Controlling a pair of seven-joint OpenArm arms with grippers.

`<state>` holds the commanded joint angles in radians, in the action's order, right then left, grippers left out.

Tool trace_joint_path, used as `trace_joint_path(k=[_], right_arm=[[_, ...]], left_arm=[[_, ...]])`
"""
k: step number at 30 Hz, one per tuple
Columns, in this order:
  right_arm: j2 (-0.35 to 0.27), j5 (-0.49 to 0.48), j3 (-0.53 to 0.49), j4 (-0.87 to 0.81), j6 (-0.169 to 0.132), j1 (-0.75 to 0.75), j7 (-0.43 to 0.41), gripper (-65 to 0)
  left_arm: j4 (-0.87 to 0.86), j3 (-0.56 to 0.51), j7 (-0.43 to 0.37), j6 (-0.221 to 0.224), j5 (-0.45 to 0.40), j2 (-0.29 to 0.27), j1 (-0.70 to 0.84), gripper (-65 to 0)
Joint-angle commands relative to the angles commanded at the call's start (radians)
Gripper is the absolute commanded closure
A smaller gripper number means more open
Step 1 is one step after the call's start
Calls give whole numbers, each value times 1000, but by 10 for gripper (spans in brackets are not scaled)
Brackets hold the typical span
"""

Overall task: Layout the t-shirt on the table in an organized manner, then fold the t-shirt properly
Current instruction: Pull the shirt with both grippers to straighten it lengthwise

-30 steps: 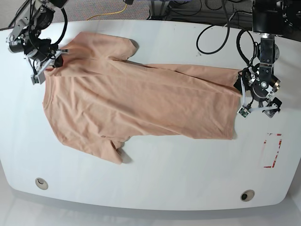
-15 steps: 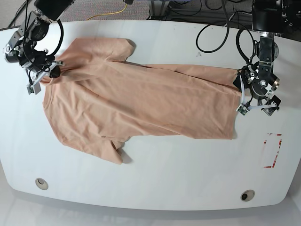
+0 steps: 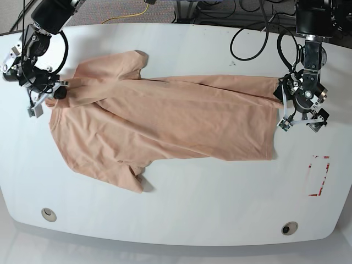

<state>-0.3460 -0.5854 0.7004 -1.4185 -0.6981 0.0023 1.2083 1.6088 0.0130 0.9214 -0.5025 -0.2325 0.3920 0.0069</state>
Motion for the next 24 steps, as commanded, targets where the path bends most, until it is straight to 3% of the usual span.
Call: trace_joint_path(k=[4, 6, 11, 13, 17, 24], right_arm=[[-2, 0, -14, 31, 0, -5, -14, -14], [-2, 0, -14, 32, 0, -6, -14, -51], [-2, -3, -9, 25, 0, -15, -14, -306], [-6, -8, 2, -11, 0, -37, -14, -453], [6, -15, 60, -130, 0, -84, -6, -631], [15, -187, 137, -244, 0, -176, 58, -650]], left_arm=[[0, 0, 0, 0, 0, 0, 0, -572], [0, 0, 0, 0, 0, 0, 0, -572], [2, 0, 0, 0, 0, 0, 0, -572], [2, 0, 0, 0, 0, 0, 0, -572], [2, 0, 0, 0, 0, 0, 0, -572], [2, 0, 0, 0, 0, 0, 0, -572]])
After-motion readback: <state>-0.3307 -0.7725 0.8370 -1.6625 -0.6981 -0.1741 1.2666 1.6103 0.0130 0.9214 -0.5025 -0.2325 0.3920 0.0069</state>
